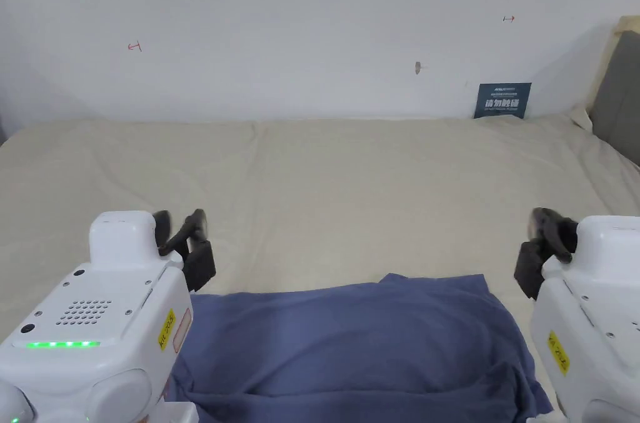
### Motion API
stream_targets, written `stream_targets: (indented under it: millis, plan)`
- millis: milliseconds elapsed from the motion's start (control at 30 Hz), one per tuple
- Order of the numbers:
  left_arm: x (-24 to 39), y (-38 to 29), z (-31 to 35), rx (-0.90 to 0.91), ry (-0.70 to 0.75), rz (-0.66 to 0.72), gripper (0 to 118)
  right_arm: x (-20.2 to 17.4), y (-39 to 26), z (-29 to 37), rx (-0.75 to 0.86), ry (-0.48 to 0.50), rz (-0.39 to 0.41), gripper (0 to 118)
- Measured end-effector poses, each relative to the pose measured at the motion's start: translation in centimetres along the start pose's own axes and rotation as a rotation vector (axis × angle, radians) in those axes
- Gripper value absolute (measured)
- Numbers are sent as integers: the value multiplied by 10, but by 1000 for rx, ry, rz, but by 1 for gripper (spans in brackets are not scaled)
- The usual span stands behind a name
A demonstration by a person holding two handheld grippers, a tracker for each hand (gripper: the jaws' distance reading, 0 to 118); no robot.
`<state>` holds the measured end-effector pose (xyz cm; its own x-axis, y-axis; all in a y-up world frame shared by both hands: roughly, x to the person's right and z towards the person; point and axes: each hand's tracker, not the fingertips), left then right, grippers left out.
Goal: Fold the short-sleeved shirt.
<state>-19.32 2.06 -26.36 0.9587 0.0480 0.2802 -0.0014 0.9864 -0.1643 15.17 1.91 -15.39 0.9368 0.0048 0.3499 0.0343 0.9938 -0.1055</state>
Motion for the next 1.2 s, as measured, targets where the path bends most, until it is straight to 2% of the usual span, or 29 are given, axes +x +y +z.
stream_targets:
  millis: [33, 67, 133, 267, 500, 633, 733, 767, 800, 867, 900, 933, 1100, 1167, 1200]
  plan:
    - [0, -1, -2, -33, -8, 19, 1, -4, 0, 1, 14, 3, -2, 0]
    - [0, -4, -1, 4, 5, 26, 0, -7, 1, 2, 5, 31, -6, 0]
    - [-1, -3, -5, -37, -46, 27, 0, -10, -1, -3, -5, 26, 1, 0]
    - [-3, -8, -20, -71, -31, -9, 0, -4, -5, -16, -20, 34, -5, 0]
    - [-41, -33, -96, -351, -83, 2, 0, -17, -7, -35, -72, 48, 1, 0]
    - [-81, -58, -164, -557, -56, 125, 1, -15, -17, -59, -110, 37, 8, 0]
    - [-106, -79, -206, -634, 16, 160, 14, -14, -26, -77, -144, 23, 4, 0]
    - [-111, -87, -220, -670, 39, 137, 31, -14, -29, -84, -160, 16, 1, 0]
    - [-115, -96, -234, -718, 53, 87, 60, -15, -33, -90, -177, 12, 1, 0]
    - [-122, -113, -258, -789, 104, 54, 108, -15, -39, -102, -204, -1, 6, 0]
    - [-126, -123, -269, -806, 104, 42, 118, -16, -43, -108, -216, -7, 7, 0]
    - [-130, -128, -273, -783, 92, 53, 118, -16, -46, -112, -227, -12, 7, 0]
    - [-149, -165, -302, -960, 75, 118, 115, -17, -63, -129, -292, -37, -6, 0]
    - [-155, -173, -305, -914, 107, 146, 104, -13, -69, -133, -314, -42, -11, 0]
    - [-156, -177, -305, -910, 131, 153, 92, -13, -71, -134, -322, -41, -15, 0]
